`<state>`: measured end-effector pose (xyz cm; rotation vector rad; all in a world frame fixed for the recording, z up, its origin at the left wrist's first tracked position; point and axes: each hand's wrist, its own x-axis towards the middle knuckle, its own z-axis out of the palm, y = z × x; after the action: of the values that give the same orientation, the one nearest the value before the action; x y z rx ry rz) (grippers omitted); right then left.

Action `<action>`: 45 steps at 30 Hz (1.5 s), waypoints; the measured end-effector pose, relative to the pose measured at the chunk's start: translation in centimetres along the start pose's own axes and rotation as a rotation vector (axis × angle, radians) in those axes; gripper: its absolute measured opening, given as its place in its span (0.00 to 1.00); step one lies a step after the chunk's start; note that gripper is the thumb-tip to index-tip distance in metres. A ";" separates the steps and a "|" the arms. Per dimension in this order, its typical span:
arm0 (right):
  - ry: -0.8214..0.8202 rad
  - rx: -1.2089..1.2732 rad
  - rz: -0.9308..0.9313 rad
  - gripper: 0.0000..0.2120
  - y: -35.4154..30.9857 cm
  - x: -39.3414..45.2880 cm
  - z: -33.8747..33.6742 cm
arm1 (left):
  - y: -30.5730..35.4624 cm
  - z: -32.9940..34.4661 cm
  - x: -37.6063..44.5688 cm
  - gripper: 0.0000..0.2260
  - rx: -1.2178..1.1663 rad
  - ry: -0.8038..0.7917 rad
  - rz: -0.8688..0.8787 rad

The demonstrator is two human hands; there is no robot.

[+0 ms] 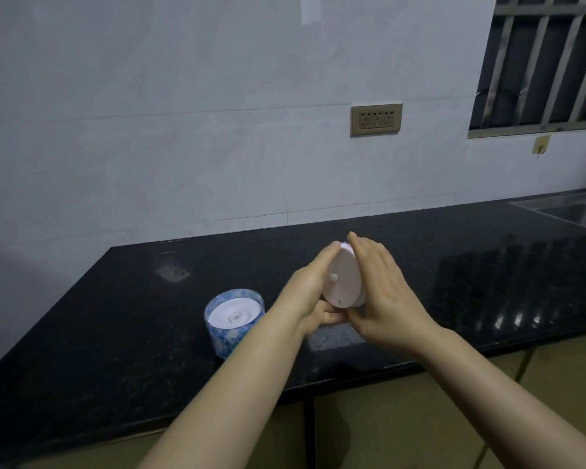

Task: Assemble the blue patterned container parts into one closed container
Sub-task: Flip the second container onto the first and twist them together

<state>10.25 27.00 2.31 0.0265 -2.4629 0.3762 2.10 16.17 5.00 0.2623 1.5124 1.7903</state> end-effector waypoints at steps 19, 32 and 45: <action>-0.453 1.267 0.667 0.31 -3.2 4.9 1.8 | 1.0 -6.1 -2.9 0.16 0.026 0.207 0.569; -0.389 1.222 0.570 0.17 -5.5 7.3 4.7 | -0.8 -12.4 -3.2 0.37 0.409 0.200 0.664; -0.239 0.871 0.478 0.18 -5.4 8.1 6.0 | -5.7 -13.4 0.8 0.41 0.659 0.427 0.507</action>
<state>0.81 20.71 4.08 -0.1625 -2.3082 1.7013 -4.08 6.67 -4.14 0.6647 2.5075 1.7195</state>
